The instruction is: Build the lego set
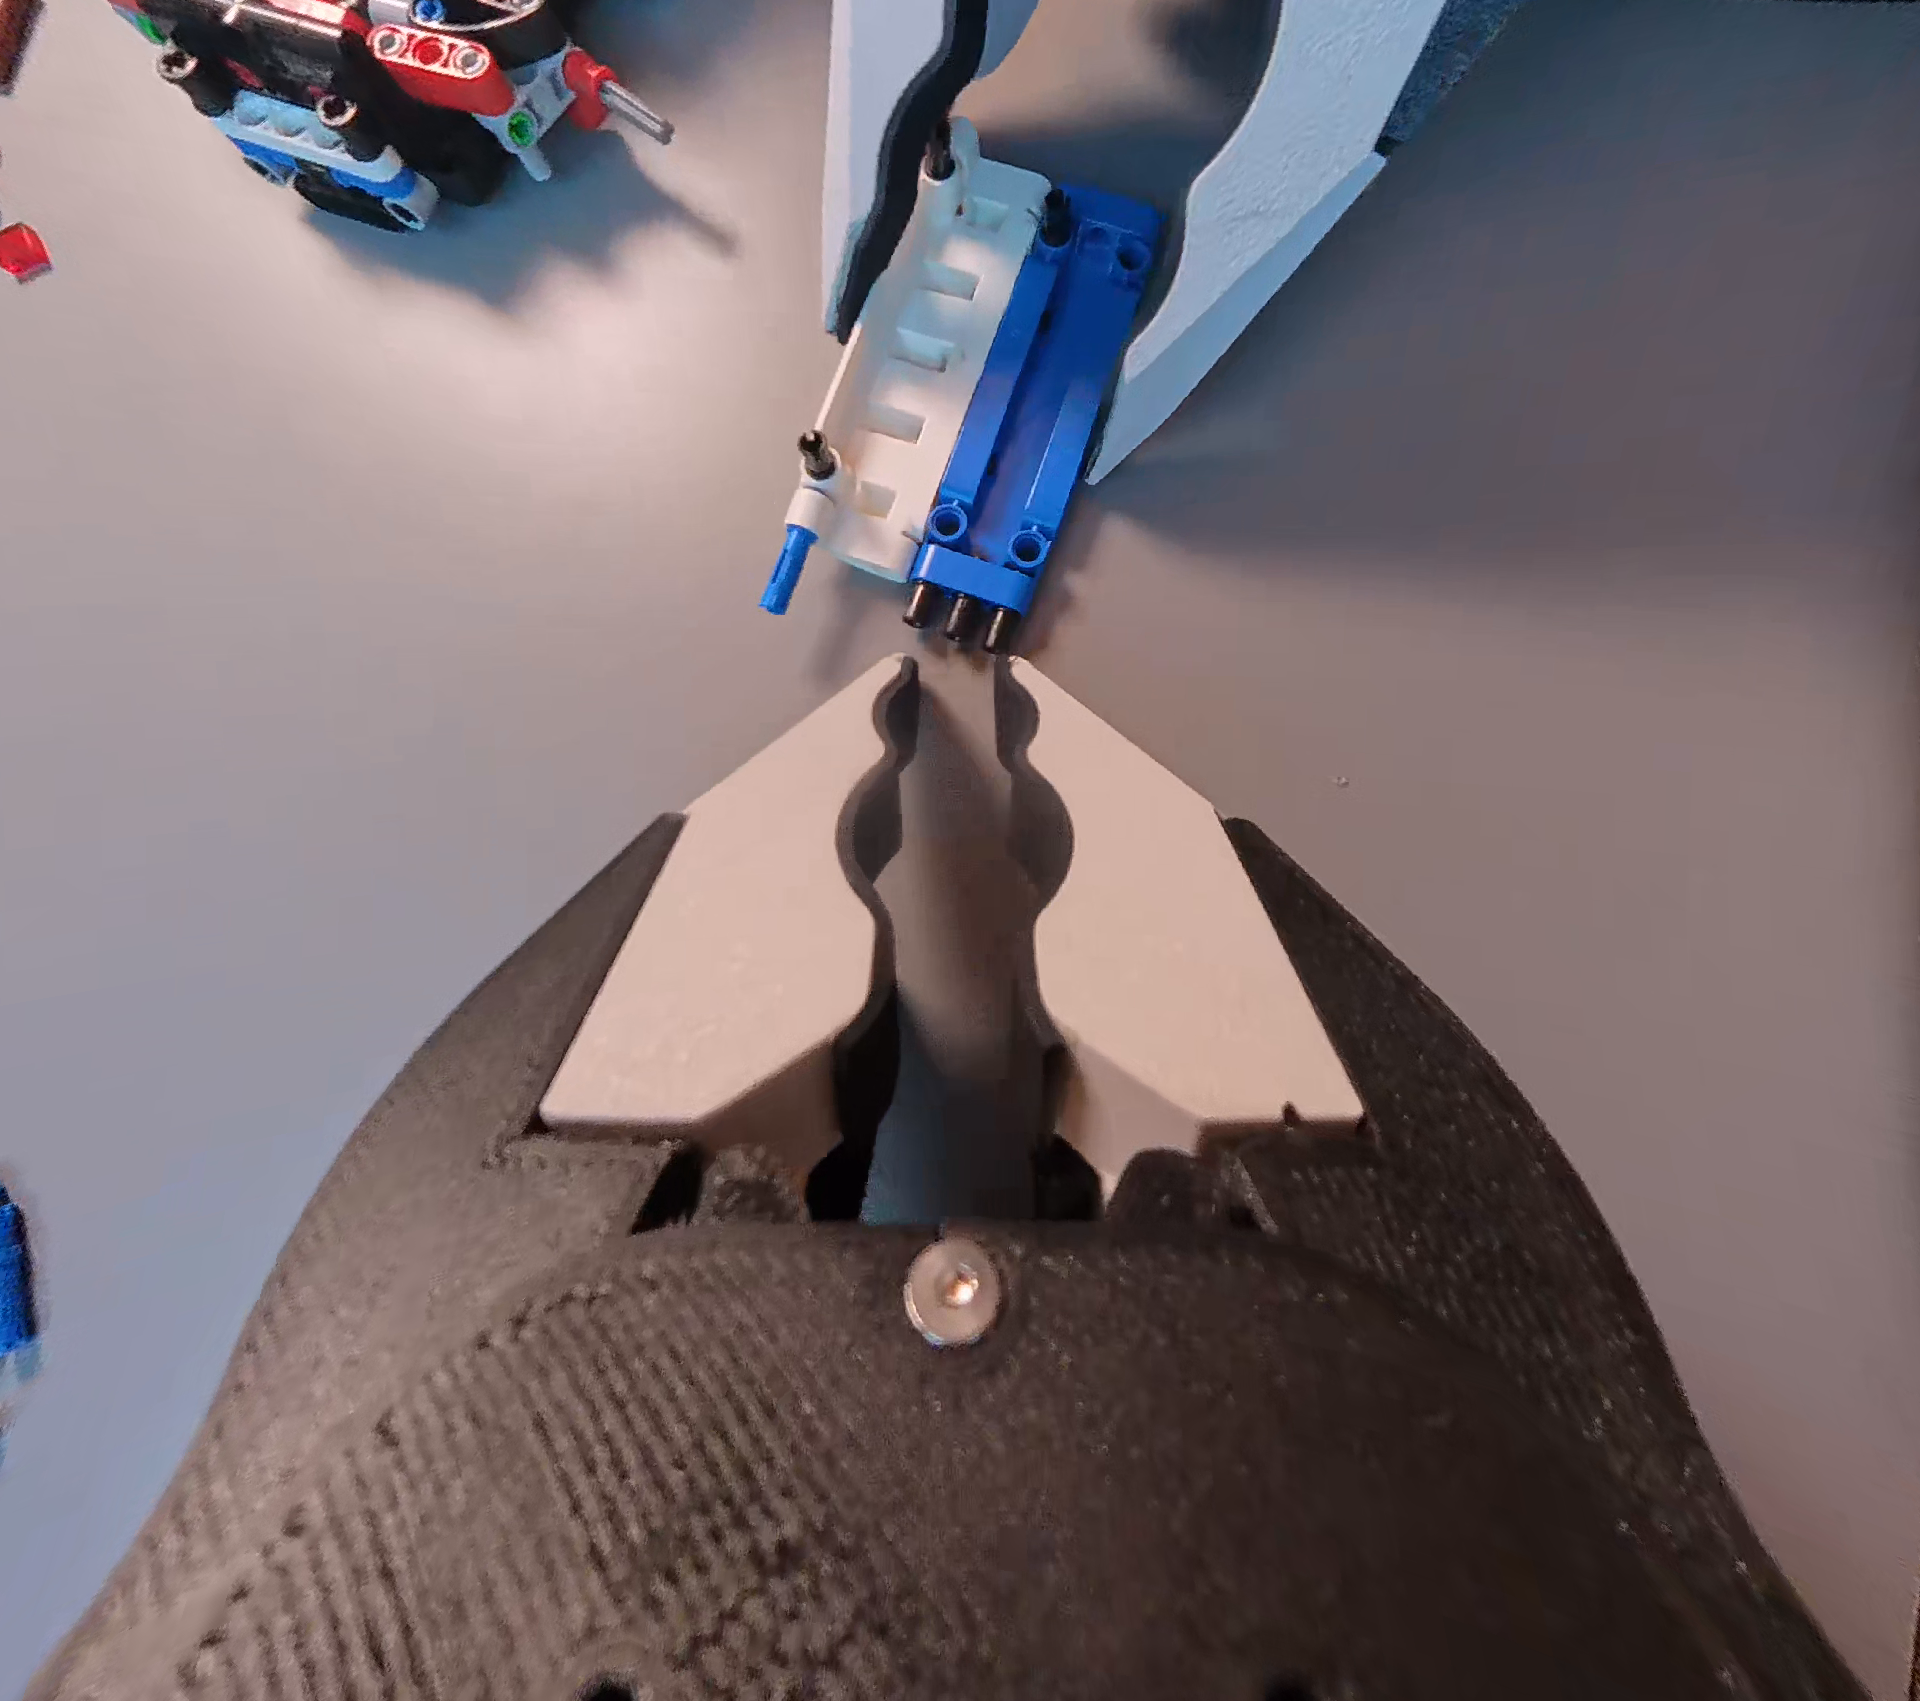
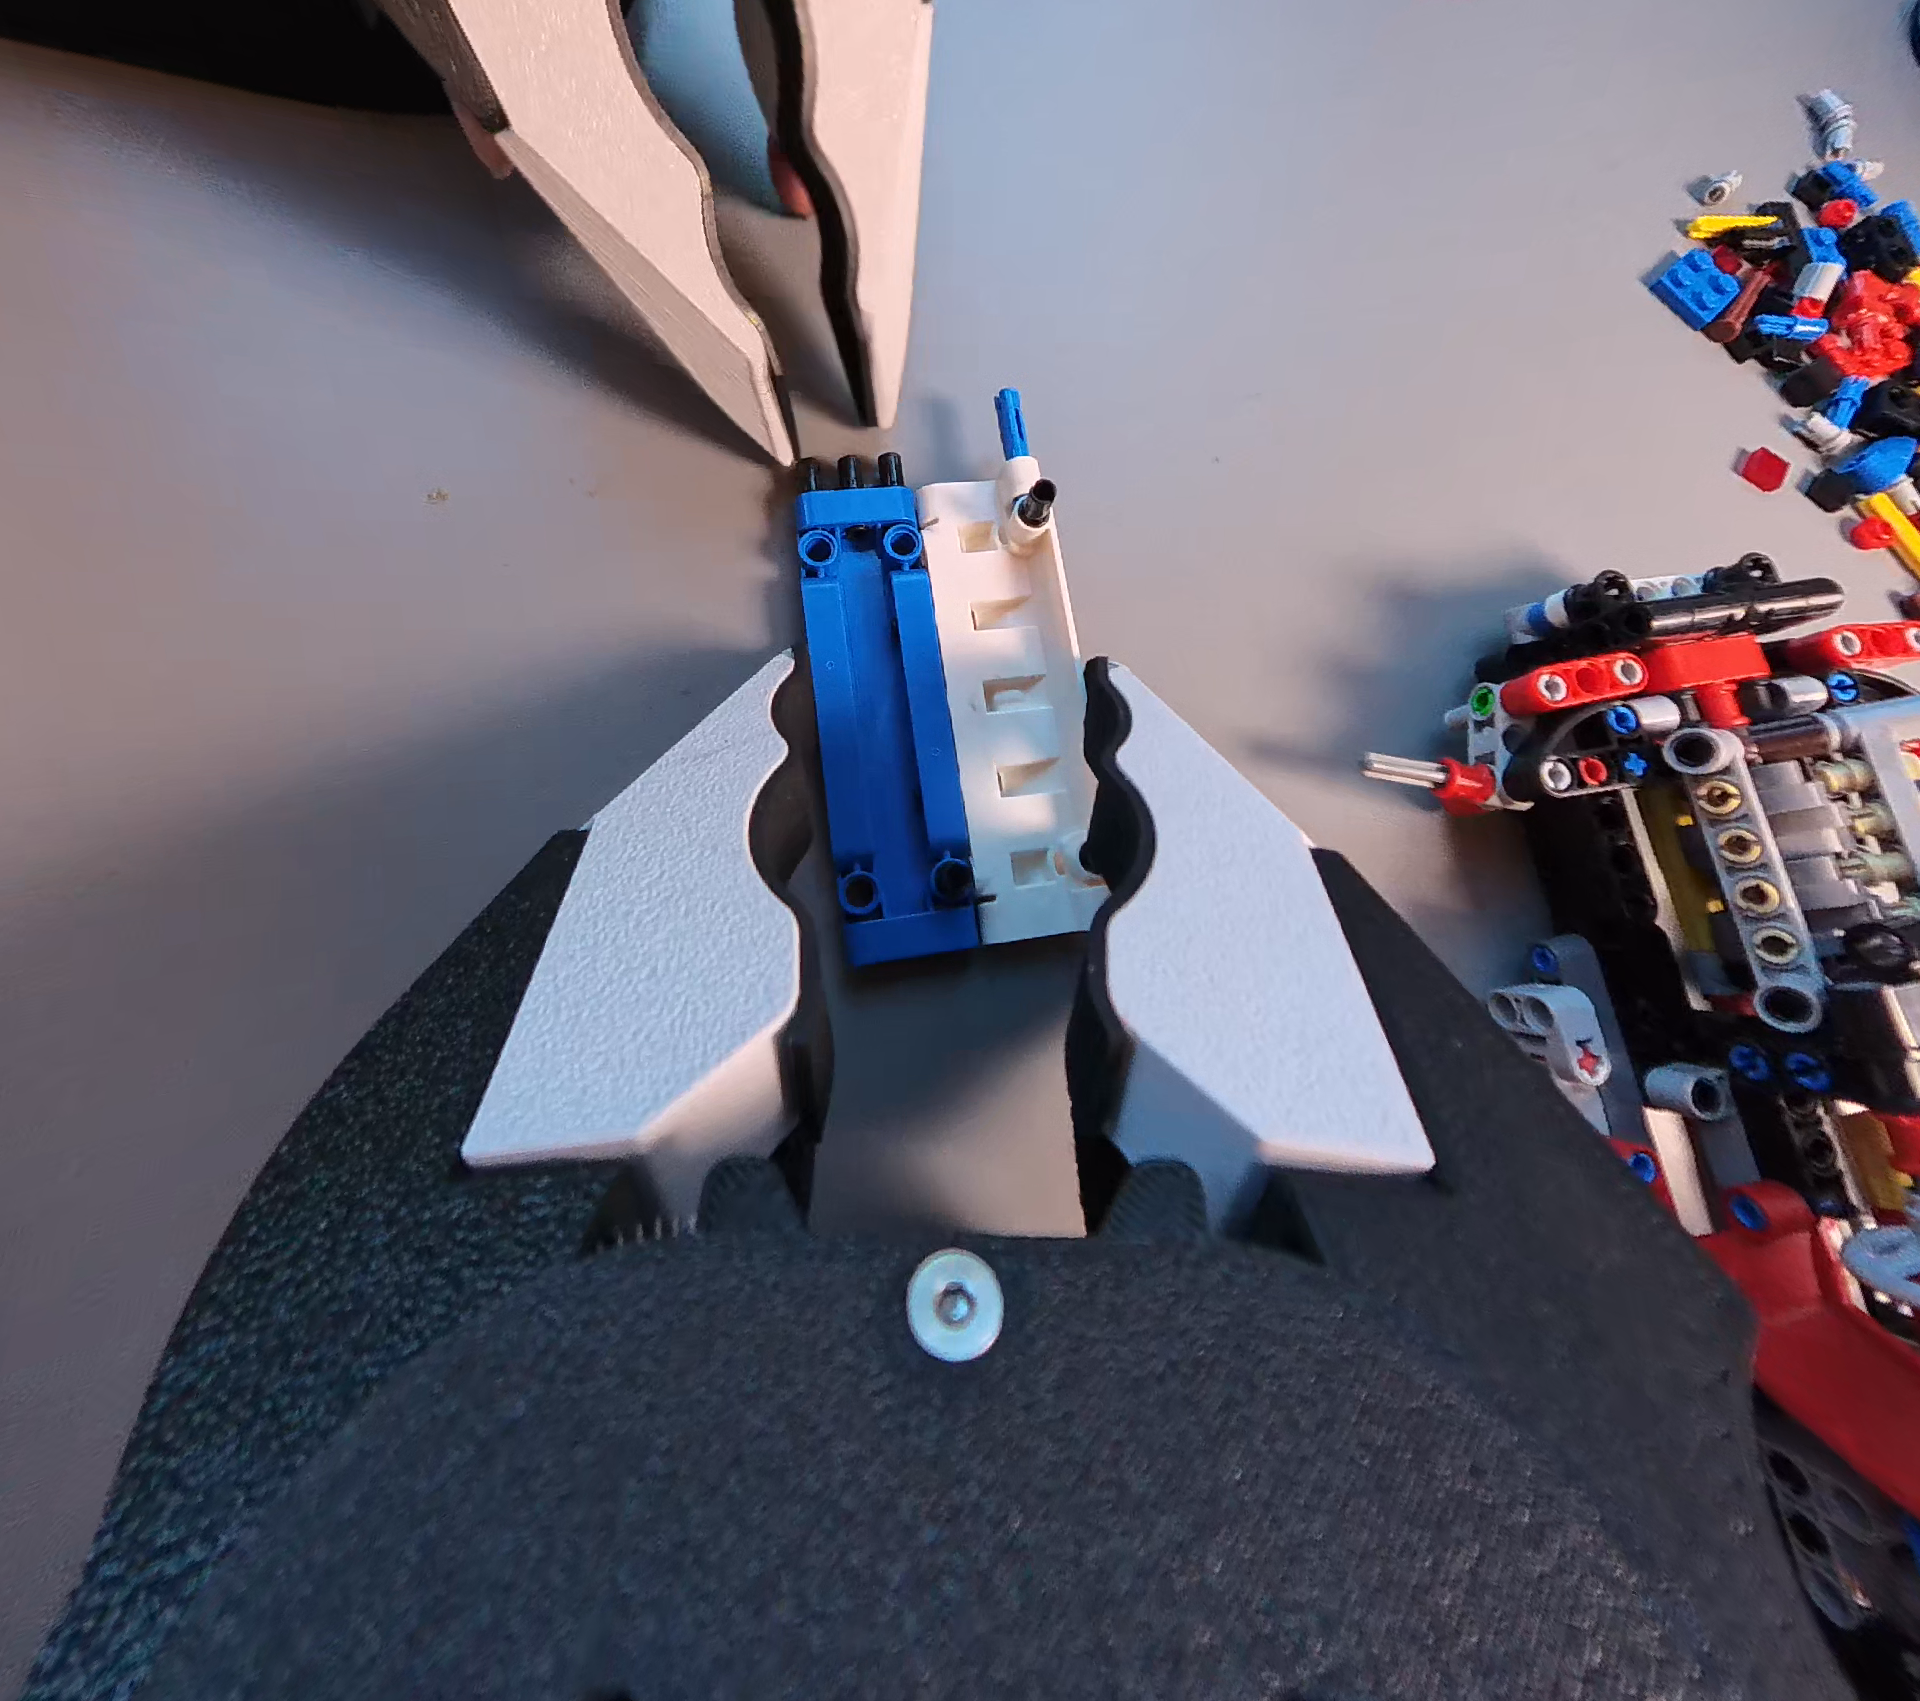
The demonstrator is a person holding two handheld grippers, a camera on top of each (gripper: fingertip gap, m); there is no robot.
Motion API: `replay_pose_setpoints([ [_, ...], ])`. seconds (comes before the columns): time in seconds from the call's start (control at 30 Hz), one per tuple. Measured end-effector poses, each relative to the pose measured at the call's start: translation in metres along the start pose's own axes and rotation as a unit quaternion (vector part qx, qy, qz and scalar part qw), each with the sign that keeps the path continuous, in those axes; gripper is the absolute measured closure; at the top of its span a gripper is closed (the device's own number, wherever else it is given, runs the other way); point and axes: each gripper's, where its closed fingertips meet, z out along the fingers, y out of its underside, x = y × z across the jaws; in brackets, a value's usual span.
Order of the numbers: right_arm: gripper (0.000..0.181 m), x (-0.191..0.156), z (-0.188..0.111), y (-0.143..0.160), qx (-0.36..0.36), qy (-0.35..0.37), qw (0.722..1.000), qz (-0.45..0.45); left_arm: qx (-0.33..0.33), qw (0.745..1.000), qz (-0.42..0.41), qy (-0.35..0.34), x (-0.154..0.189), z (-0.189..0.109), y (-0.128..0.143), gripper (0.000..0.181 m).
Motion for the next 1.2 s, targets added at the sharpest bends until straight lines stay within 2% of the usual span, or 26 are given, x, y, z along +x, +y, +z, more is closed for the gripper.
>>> replay_pose_setpoints([
  [0.13, 0.13, 0.0, 0.0, 0.0, 0.0, 0.0, 1.0, 0.0, 0.001, 1.0, -0.011, 0.023, -0.001, 0.002, -0.002, 0.163],
  [0.33, 0.13, 0.0, 0.0, 0.0, 0.001, 0.0, 1.0, 0.0, 0.004, 0.998, 0.007, 0.056, 0.006, 0.003, -0.004, 0.174],
  [0.4, 0.13, 0.0, 0.0, 0.0, 0.0, 0.001, 1.0, -0.001, 0.005, 0.997, 0.006, 0.078, 0.012, 0.003, -0.005, 0.161],
  [0.47, 0.13, 0.0, 0.0, 0.0, 0.001, 0.001, 1.0, -0.001, 0.001, 0.996, 0.004, 0.09, 0.014, 0.002, -0.004, 0.155],
  [0.6, 0.13, 0.0, 0.0, 0.0, 0.001, 0.002, 1.0, -0.001, -0.001, 0.997, -0.007, 0.081, 0.01, 0.003, -0.005, 0.163],
  [0.77, 0.13, 0.0, 0.0, 0.0, 0.002, 0.002, 1.0, -0.002, -0.004, 0.996, -0.036, 0.083, 0.011, -0.002, -0.001, 0.151],
  [0.9, 0.13, 0.0, 0.0, 0.0, 0.002, 0.001, 1.0, -0.002, 0.012, 0.997, -0.032, 0.074, 0.012, 0.003, -0.008, 0.144],
  [1.07, 0.13, 0.0, 0.0, 0.0, 0.002, 0.002, 1.0, 0.0, 0.002, 0.998, -0.041, 0.044, 0.004, 0.006, -0.009, 0.16],
  [1.2, 0.13, 0.0, 0.0, 0.0, 0.002, 0.002, 1.0, 0.001, -0.014, 0.999, -0.043, 0.022, 0.003, 0.008, -0.011, 0.161],
])
